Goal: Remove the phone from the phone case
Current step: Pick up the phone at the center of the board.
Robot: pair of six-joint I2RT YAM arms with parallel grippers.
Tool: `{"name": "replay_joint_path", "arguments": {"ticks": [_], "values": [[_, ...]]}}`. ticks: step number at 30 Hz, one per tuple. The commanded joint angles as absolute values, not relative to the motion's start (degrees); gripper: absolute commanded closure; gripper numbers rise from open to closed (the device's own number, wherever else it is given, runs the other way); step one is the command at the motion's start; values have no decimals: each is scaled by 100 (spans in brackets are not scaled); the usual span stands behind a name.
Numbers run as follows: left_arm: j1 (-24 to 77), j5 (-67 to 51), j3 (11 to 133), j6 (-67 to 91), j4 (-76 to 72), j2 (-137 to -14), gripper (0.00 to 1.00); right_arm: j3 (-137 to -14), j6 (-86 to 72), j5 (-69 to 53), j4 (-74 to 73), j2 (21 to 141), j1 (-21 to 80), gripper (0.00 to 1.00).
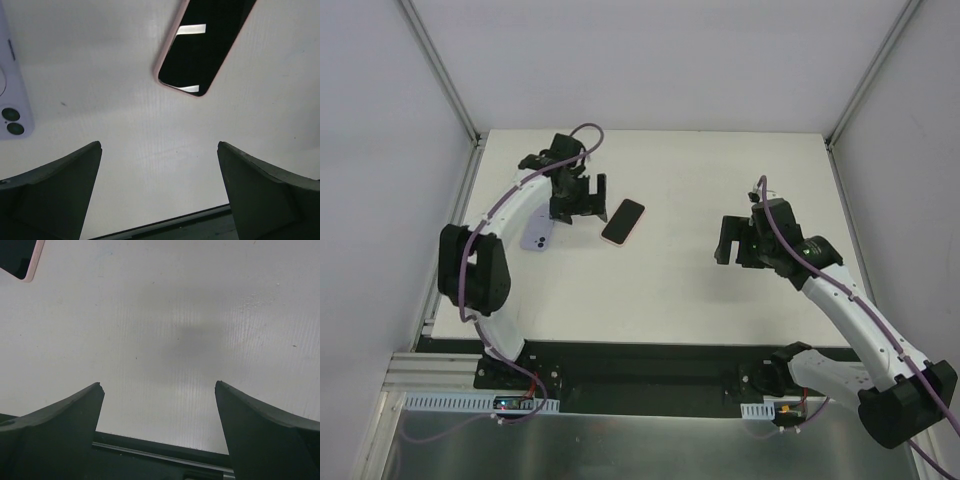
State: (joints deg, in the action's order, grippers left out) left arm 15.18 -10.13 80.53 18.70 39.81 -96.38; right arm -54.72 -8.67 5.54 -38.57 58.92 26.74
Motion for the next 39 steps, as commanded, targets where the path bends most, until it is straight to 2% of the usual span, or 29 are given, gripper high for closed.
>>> {"name": "replay_joint_path", "arguments": {"ticks": [1, 6, 17, 33, 39], "values": [[2144, -792, 9121, 1038, 4736, -10613, 1, -5634, -1011, 431, -3937, 5774, 2698, 4], [2487, -308, 10115, 590, 5202, -11539, 1, -5651, -1046, 413, -4008, 5739, 2698, 4], [2698, -26, 10801, 308, 5370, -12655, 1, -5607, -1116, 387, -4087, 5739, 2707, 4], [2997, -26, 11338, 105, 5449, -13315, 1, -5616, -1142, 360, -4043, 5880, 2725, 4], [2997, 325, 11478, 176, 5440, -13588, 1, -5520, -1213, 378, -4061, 5748, 2751, 4]]}}
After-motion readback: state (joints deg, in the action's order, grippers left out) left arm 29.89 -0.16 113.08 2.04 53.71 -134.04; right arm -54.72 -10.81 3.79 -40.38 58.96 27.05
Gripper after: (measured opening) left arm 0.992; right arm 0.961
